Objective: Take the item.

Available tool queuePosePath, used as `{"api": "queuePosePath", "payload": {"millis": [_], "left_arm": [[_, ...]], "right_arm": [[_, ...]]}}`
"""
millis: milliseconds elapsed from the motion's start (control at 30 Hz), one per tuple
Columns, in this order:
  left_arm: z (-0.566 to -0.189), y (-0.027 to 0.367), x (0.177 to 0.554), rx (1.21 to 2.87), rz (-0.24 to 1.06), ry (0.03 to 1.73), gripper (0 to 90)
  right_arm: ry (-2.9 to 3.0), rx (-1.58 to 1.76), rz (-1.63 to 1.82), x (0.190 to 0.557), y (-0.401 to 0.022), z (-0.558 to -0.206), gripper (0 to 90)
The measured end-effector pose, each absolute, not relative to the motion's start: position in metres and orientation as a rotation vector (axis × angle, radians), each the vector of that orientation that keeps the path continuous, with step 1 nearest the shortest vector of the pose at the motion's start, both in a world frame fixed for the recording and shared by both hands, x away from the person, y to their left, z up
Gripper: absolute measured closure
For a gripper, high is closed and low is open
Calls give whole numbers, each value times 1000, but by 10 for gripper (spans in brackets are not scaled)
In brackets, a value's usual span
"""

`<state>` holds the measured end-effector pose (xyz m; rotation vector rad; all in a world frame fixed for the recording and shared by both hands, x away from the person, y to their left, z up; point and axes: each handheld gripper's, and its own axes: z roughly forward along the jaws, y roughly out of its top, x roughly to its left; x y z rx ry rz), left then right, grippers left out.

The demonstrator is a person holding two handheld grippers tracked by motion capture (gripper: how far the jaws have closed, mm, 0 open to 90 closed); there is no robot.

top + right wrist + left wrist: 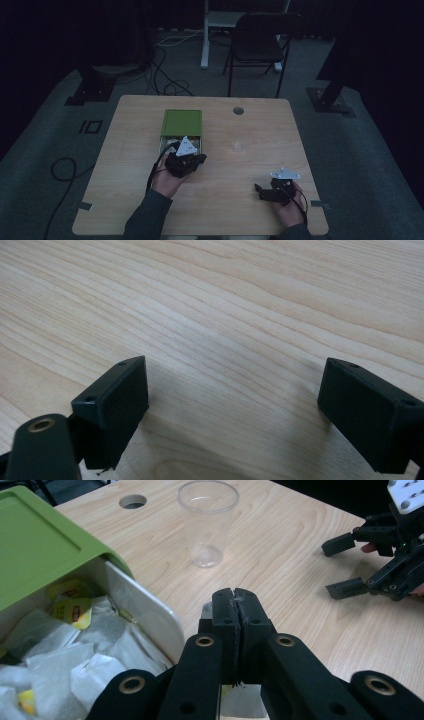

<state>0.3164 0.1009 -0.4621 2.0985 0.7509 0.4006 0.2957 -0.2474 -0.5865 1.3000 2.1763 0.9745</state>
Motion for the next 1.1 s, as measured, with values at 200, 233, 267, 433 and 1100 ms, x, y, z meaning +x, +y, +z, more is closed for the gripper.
{"api": "queuePosePath", "payload": {"millis": [200,233,267,433,1100], "left_arm": [[-462,96,320,2093,389,751,896],[-461,95,321,2093,388,750,896],[-461,95,321,2096,390,746,896],[-461,92,322,2086,378,747,896],[-456,82,330,2066,370,738,897]], "right_arm": [[2176,1301,974,296,-247,-586,125],[2177,1301,975,296,-247,-586,125],[2177,1301,974,296,-247,-586,125],[2177,1300,974,296,-247,-587,125],[2176,1301,975,296,-247,-587,125]]}}
